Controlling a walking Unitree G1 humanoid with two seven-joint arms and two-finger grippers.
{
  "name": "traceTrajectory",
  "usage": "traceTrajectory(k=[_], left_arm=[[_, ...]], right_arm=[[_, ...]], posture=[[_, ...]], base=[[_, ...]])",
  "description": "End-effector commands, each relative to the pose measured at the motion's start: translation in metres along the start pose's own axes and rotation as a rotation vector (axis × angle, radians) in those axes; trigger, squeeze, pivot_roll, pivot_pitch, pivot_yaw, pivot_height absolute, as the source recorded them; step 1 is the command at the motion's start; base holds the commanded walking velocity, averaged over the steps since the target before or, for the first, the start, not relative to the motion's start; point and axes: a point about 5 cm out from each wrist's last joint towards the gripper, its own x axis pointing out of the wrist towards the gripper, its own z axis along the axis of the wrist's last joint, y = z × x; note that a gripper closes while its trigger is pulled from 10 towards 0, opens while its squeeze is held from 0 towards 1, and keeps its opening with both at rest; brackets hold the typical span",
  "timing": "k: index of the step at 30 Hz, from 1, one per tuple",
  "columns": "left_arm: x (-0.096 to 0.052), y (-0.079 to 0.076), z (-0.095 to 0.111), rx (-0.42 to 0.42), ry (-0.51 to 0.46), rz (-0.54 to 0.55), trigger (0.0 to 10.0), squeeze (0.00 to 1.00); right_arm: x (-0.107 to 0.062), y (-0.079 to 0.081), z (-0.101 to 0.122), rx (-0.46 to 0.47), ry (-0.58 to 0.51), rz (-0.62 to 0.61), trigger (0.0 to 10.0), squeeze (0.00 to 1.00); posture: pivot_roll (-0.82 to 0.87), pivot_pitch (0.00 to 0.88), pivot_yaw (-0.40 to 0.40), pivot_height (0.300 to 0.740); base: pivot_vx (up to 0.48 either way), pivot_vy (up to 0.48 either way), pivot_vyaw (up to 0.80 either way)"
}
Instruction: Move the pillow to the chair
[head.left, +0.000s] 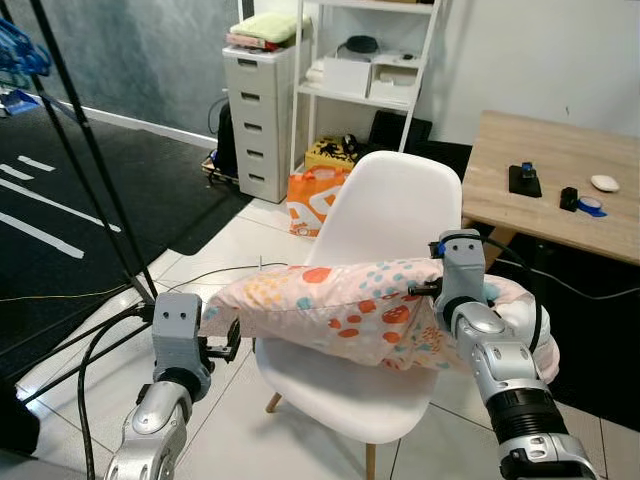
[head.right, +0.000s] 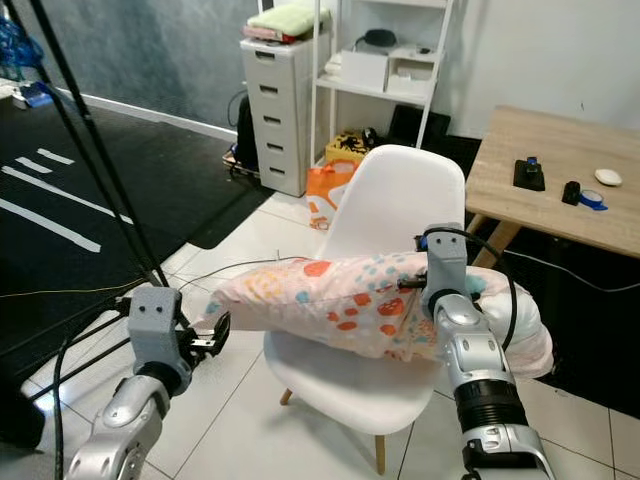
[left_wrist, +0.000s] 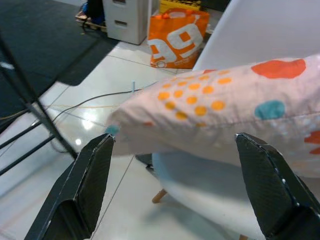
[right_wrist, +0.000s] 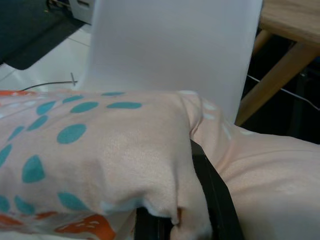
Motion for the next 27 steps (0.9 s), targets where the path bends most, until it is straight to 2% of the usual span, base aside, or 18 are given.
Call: traceTrajectory(k=[1, 14, 19, 22, 27], left_arm=[[-0.001, 0.001, 0.003, 0.013, -0.017, -0.004, 10.0, 0.0], [-0.001, -0.001, 0.003, 0.012, -0.018, -0.012, 10.0, 0.0], [-0.002, -0.002, 0.003, 0.009, -0.02, -0.016, 10.0, 0.0], [-0.002, -0.002, 0.003, 0.007, -0.019, -0.019, 10.0, 0.0], [-0.003, -0.002, 0.002, 0.005, -0.019, -0.018, 10.0, 0.0]], right_arm=[[0.001, 0.003, 0.014, -0.016, -0.054, 0.019, 10.0, 0.0], [0.001, 0.006, 0.012, -0.047, -0.039, 0.039, 10.0, 0.0], [0.001, 0.006, 0.007, -0.092, -0.012, 0.046, 10.0, 0.0], [0.0, 0.01, -0.008, -0.176, 0.074, 0.09, 10.0, 0.0], [-0.001, 0.011, -0.017, -0.208, 0.128, 0.119, 10.0, 0.0]], posture=[[-0.19, 0.025, -0.028, 0.74], [-0.19, 0.022, -0.032, 0.74], [-0.2, 0.026, -0.03, 0.74], [-0.19, 0.031, -0.031, 0.74], [-0.19, 0.033, -0.032, 0.74]], base=[[0.304, 0.0, 0.0], [0.312, 0.0, 0.0], [0.312, 0.0, 0.0], [0.306, 0.0, 0.0], [0.284, 0.0, 0.0]])
